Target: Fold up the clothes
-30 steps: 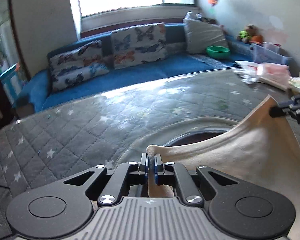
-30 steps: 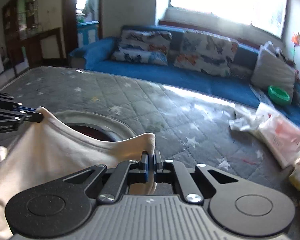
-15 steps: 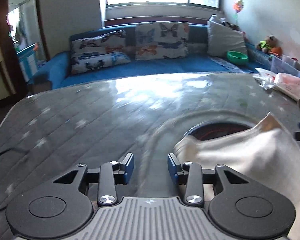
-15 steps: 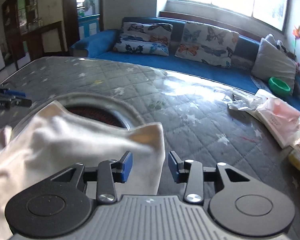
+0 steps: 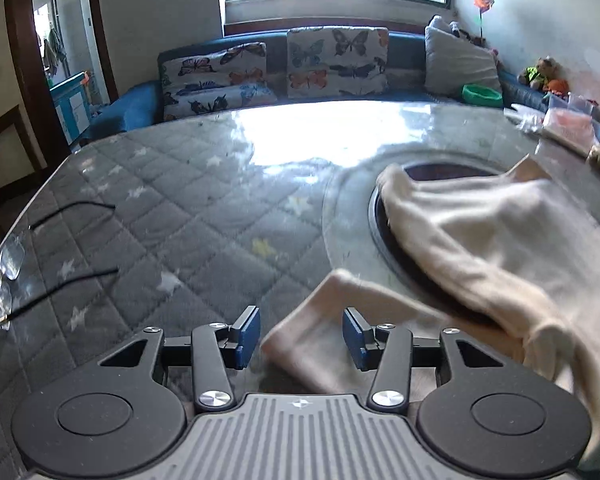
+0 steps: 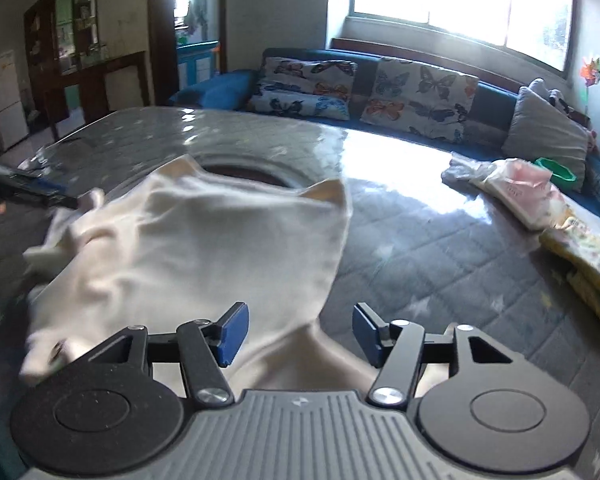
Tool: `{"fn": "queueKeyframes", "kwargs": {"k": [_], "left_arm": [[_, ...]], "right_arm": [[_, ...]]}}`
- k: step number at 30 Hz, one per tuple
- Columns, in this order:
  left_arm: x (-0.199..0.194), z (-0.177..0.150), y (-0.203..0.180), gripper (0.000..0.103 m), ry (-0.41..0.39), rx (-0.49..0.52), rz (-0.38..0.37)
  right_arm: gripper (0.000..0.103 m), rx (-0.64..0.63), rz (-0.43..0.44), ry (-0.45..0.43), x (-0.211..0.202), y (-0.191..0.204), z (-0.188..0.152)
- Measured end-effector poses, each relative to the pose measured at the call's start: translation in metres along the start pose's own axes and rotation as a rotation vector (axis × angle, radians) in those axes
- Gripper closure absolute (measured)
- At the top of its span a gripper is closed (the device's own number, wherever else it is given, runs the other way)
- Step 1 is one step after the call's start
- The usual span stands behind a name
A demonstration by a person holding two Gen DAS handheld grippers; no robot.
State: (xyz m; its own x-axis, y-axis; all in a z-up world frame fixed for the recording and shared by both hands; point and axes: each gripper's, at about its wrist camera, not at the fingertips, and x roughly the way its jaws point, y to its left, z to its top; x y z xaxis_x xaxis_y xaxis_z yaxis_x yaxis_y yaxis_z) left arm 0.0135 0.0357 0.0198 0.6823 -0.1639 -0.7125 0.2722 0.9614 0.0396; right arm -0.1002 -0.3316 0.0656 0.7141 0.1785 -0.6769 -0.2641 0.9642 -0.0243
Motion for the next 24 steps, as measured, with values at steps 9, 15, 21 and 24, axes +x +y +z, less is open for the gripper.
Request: {"fn": "queueKeyframes", "kwargs": {"k": [9, 15, 21, 24], "left_arm": [[-0.012, -0.017, -0.009, 0.094, -0.044, 0.036, 0.077], [-0.039, -0.040, 0.023, 0.095, -0.023, -0.108, 0.268], [-0.060, -0.056, 0.061, 0.095, -0.021, -0.222, 0.373], [-0.063, -0.060, 0.067, 0.095, -0.014, -0.234, 0.386]], "right_arm": [[0.039, -0.040, 0.083, -0.010, -0.024, 0.036, -0.024], [0.039, -0.118, 0.228, -0.027, -0.029, 0.074, -0.023], [0.039, -0.227, 0.364, -0.002, -0.006, 0.117, -0.023], [0.042, -0.264, 0.398, 0.029, 0.008, 0.133, -0.025]]}}
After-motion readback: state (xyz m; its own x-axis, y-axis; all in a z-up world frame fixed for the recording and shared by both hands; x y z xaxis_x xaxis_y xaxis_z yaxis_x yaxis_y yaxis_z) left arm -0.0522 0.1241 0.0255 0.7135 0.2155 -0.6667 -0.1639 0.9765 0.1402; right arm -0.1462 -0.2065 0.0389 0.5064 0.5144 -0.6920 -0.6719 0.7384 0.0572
